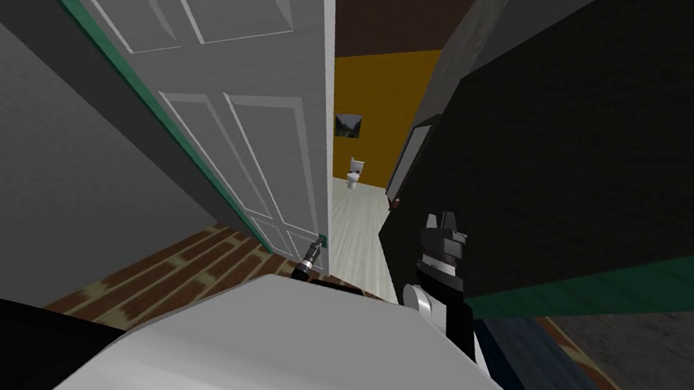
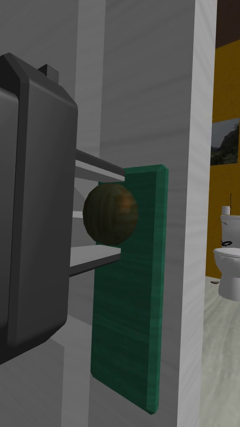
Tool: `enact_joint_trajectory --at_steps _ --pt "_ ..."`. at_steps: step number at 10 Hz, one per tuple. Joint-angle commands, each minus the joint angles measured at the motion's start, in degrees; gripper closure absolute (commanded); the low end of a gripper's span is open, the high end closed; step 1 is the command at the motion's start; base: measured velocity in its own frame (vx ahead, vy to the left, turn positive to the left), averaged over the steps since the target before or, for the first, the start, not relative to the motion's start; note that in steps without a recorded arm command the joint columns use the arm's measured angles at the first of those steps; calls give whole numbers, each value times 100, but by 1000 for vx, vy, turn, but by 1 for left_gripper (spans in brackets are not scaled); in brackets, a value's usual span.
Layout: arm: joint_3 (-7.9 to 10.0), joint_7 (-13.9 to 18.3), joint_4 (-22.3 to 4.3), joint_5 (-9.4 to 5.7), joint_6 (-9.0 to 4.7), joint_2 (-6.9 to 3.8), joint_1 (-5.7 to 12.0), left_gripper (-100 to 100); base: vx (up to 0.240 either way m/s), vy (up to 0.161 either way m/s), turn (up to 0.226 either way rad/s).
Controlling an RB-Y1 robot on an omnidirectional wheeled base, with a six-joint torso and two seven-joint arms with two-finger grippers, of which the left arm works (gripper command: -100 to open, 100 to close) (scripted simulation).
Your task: Push the door open
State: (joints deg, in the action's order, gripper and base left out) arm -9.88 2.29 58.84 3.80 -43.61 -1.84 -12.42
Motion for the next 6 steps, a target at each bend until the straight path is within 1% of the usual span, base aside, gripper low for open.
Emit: enact_joint_trajectory --at_steps 1,4,5,6 --pt "-1 1 3 -1 -7 0 -4 100 -17 4 -3" --pt "-1 1 3 -1 -7 0 -4 100 -5 1 2" --pt "47 -15 -26 -21 16 -18 5 100 97 -6 18" --pt "65 -20 -31 -28 18 -23 12 100 150 -55 29"
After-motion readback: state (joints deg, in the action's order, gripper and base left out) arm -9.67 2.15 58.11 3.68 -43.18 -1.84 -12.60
